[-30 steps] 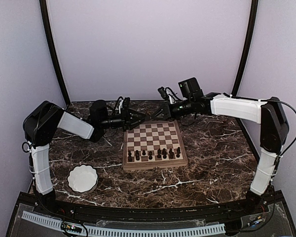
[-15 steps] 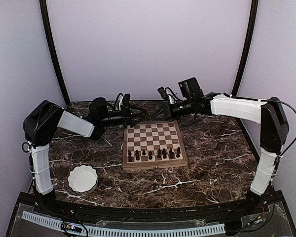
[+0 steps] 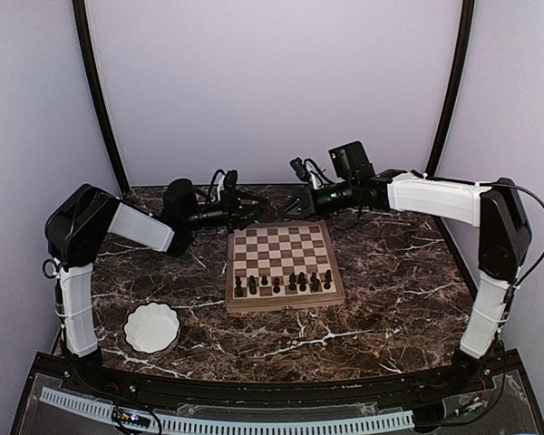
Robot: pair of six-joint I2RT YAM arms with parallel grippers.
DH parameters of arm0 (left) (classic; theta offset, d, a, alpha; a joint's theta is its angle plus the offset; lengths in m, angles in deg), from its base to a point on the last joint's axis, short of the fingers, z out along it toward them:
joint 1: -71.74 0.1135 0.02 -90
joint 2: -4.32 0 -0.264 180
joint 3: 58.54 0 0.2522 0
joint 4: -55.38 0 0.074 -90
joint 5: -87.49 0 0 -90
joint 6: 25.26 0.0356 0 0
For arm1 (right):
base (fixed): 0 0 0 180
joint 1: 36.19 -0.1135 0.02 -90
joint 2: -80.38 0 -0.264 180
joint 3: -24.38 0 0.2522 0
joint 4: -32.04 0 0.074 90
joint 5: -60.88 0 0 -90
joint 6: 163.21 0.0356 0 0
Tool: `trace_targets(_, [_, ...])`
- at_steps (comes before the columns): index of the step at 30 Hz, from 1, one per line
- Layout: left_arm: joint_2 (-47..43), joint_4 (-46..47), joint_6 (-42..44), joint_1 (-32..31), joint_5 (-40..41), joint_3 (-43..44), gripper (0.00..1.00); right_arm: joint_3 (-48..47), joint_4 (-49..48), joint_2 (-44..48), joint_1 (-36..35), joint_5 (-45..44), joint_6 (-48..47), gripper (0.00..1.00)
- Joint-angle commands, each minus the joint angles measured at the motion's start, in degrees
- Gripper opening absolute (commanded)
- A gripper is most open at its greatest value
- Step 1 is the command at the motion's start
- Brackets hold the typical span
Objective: Set up the chess pieces on the board
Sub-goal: Pass from the right arm to the left
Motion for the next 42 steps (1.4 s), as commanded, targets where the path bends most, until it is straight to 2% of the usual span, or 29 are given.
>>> trace_targets(1, [-0.82, 6.38, -1.18, -0.4, -2.22, 0.51, 0.37, 0.11, -1.67, 1.2, 0.85, -1.44, 0.78, 0.04])
trace_targets(12, [-0.84, 5.75, -1.05, -0.37, -1.92, 0.34, 0.33, 0.99, -2.43, 1.3, 0.98, -1.39, 1.16, 0.04])
trace_targets(21, [-0.94, 3.48, -0.56, -0.34, -2.37, 0.13, 0.21, 1.37, -3.05, 1.53, 0.98, -1.86, 1.47, 0.03])
trace_targets(28, [-3.53, -8.79, 6.66, -0.38, -2.37, 1.62, 0.12, 1.88, -0.73, 2.59, 1.37, -3.02, -0.05, 0.03])
trace_targets(31, [-5.53, -21.26, 11.85, -0.42, -1.13, 3.24, 0.09, 2.03, 3.25, 3.99, 1.9, -5.2, -2.84, 0.03])
trace_targets(34, [-8.06, -36.45, 22.71, -0.94, 1.05, 8.08, 0.08, 4.28, 5.92, 6.44, 2.96, -7.53, -5.27, 0.03])
trace_targets(35, [-8.3, -46.74, 25.9, -1.6, 1.66, 9.95, 0.08, 5.13, 6.7, 7.42, 3.34, -8.08, -6.22, 0.03])
trace_targets(36, [-8.43, -51.95, 32.39, -2.05, 3.28, 14.23, 0.08, 5.83, 7.46, 8.05, 3.7, -8.62, -7.02, 0.03])
trace_targets(37, [-8.31, -63.19, 35.57, -3.17, 4.36, 19.41, 0.07, 6.46, 8.23, 8.63, 3.85, -9.59, -8.0, 0.03])
trace_targets(38, [-7.58, -68.34, 41.59, -3.76, 7.01, 22.07, 0.08, 6.87, 9.19, 9.01, 3.95, -10.64, -8.97, 0.03])
trace_targets(39, [-6.4, -78.21, 46.66, -5.05, 8.29, 27.28, 0.07, 7.26, 10.02, 9.28, 4.04, -11.44, -9.82, 0.03])
trace_targets(40, [-5.8, -86.23, 48.47, -5.57, 11.14, 29.57, 0.07, 7.6, 10.55, 9.57, 4.06, -12.34, -10.58, 0.03])
trace_targets(42, [-4.27, -95.37, 51.83, -7.08, 16.19, 34.79, 0.05, 8.46, 11.09, 10.16, 4.21, -14.08, -11.28, 0.03])
